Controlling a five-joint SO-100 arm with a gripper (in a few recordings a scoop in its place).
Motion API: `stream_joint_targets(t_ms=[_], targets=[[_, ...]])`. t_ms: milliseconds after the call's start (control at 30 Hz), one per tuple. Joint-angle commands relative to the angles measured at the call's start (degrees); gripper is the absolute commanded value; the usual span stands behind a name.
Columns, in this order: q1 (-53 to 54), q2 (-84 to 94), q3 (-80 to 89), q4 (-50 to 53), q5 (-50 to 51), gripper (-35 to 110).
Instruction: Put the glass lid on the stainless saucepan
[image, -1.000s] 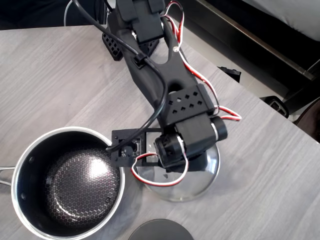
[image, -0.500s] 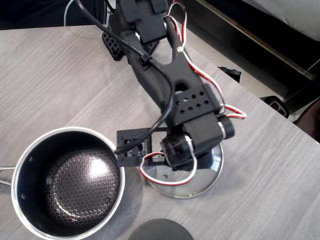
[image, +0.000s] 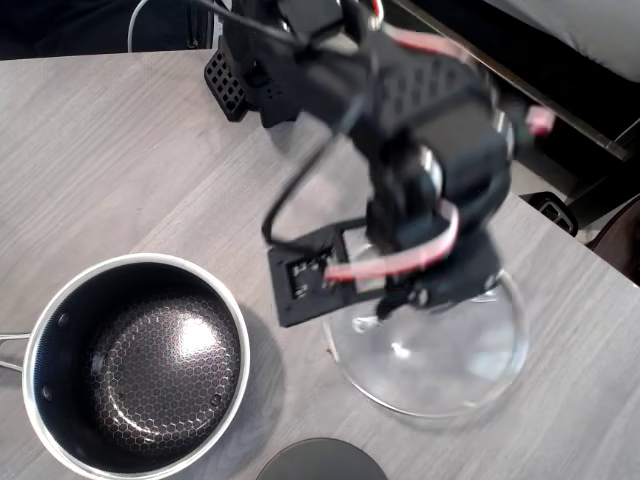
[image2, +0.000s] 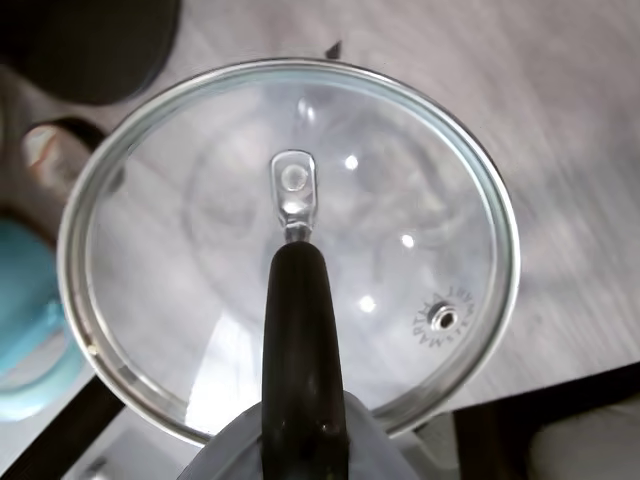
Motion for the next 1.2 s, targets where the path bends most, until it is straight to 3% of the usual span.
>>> stream_joint_targets(t_ms=[0,233,667,1167], targets=[[1.1,8.8,-8.6,-0.4,-1.3,0],[13.7,13.4,-16.6,-0.7,-3.1,0],[36.9,13.8,-15.6,0.2,-14.2,0],[43.2,9.8,-7.3,0.2,-15.7,0]])
